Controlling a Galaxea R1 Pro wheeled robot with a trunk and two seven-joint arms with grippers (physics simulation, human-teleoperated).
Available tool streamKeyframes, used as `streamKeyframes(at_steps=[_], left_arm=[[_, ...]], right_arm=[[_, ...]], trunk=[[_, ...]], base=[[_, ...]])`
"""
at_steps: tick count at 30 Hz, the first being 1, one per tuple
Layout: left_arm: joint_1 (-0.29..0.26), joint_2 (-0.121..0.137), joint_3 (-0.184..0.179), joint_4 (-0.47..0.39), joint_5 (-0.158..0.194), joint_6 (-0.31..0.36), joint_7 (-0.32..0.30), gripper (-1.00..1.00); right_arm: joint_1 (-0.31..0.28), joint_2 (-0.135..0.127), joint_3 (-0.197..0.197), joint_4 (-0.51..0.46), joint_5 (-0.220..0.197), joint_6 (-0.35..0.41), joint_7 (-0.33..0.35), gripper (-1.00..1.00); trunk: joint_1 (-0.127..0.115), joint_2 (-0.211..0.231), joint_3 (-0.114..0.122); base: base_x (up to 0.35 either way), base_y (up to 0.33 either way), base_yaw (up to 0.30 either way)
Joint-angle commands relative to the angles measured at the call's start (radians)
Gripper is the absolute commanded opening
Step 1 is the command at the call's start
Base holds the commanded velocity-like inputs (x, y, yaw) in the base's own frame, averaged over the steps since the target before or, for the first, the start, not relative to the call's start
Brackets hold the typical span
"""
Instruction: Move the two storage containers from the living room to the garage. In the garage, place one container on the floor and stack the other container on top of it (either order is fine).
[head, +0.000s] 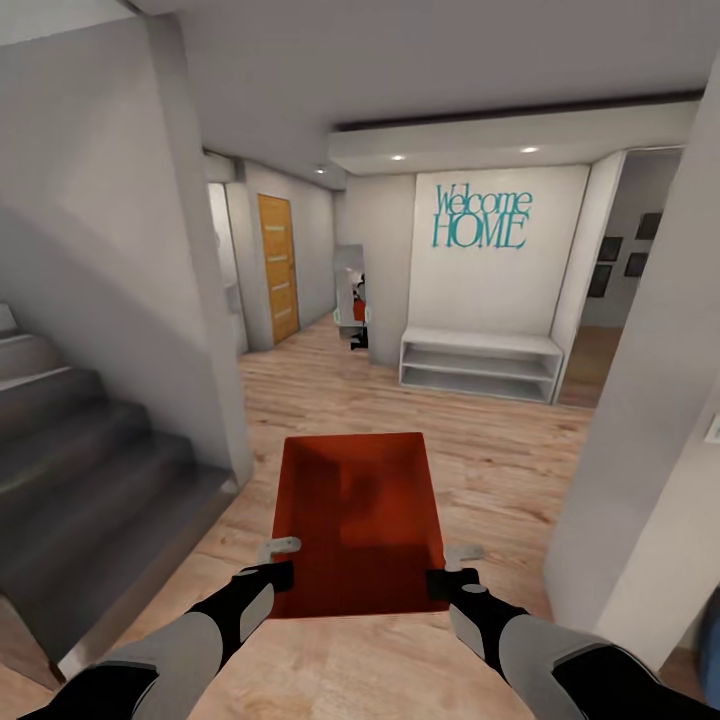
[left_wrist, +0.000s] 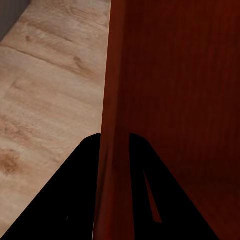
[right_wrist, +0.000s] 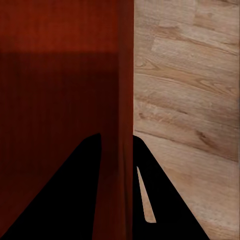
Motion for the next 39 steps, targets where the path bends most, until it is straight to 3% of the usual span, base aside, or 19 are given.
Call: streamKeyframes(at_steps=[1,39], left_arm=[[0.0,0.022,0.023,-0.005,-0.011,-0.021,0.04,-1.0],[0.0,0.027,0.023,-0.007,-0.011,-0.021,0.04,-1.0]], right_arm=[[0.0,0.001,-0.032,0.002,-0.003,-0.002,0.002,-1.0],[0.0,0.001,-0.031,0.002,-0.003,0.001,0.002,-1.0]], trunk=[[0.001,-0.001,0.0],[0.001,-0.001,0.0]], base=[[0.323,0.0,0.0],[0.323,0.0,0.0]])
